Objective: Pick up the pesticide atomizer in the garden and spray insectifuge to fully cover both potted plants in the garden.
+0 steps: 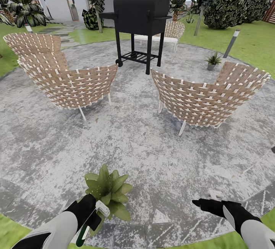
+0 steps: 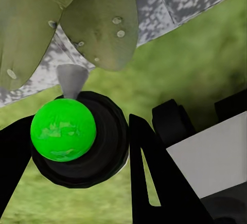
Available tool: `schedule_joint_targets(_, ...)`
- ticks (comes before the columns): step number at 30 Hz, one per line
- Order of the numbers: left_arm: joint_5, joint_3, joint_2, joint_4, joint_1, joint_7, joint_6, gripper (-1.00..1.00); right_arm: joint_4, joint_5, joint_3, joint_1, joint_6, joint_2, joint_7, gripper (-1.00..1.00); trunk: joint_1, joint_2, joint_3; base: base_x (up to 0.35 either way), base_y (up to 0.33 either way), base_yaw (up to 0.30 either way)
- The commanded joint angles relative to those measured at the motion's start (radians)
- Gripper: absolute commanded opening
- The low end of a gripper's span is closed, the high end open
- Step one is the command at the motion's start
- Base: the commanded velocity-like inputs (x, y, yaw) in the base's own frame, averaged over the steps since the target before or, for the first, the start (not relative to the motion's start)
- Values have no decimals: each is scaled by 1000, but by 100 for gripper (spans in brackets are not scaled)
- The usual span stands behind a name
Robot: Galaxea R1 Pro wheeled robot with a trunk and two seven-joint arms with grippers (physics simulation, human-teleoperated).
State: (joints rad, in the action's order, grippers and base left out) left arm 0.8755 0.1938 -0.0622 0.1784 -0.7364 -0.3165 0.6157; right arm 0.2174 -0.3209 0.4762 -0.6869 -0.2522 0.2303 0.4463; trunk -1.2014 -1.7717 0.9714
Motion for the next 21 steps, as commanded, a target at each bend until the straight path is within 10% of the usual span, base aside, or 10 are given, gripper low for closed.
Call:
schedule_joint_targets(1,11,7,-1,3,0,-7,4,-100,2,-9,9,0,-6,-1,6,100,0,0,1,0,0,0)
schedule_joint_targets(21,8,11,1,-3,6,-10,0,-100,7,-8,8,0,-6,1,9,100,35,63,-27,0,0,-81)
